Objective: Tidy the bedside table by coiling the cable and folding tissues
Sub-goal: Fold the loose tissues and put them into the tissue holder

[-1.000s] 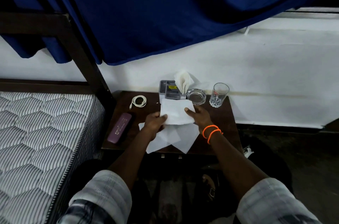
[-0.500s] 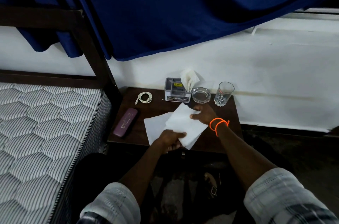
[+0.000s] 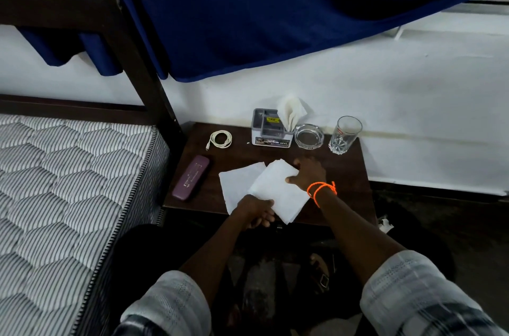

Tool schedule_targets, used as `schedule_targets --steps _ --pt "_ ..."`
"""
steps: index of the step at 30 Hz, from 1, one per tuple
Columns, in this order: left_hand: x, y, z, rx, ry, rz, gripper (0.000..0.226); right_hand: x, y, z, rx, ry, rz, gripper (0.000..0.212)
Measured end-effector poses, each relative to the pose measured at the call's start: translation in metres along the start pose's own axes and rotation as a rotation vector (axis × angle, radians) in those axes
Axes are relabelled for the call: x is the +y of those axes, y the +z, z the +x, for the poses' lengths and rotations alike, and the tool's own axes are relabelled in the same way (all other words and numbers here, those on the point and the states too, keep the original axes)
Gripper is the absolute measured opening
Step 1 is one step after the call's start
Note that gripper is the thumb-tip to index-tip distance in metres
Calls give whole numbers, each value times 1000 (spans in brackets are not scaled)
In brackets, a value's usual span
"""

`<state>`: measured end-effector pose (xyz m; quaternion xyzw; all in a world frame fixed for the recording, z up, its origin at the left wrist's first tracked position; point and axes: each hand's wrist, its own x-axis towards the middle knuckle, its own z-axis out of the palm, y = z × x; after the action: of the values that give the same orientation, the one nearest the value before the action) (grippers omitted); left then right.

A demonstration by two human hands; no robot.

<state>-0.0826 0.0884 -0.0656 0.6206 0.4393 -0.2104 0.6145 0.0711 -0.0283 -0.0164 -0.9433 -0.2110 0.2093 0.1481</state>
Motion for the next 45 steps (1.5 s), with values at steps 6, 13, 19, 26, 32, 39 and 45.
schedule_targets --steps 6,13,19,26,32,39,45 --pt "1 3 2 32 9 30 34 -5 4 -1 -59 56 0 76" --pt "4 2 1 21 -5 55 32 -7 -1 6 -151 109 122 70" --pt "9 -5 -17 -24 24 91 24 0 -20 -4 -46 40 126 64" --pt "21 -24 -44 136 148 17 21 -8 -59 -17 50 -2 233 68" --pt "7 -56 -44 372 188 23 19 -33 -48 -19 12 -4 424 61" --pt "-12 -77 -43 518 153 270 38 -60 -7 -16 -72 37 529 53" --pt "-8 -82 -34 519 175 223 29 -70 20 -16 -57 -3 310 42"
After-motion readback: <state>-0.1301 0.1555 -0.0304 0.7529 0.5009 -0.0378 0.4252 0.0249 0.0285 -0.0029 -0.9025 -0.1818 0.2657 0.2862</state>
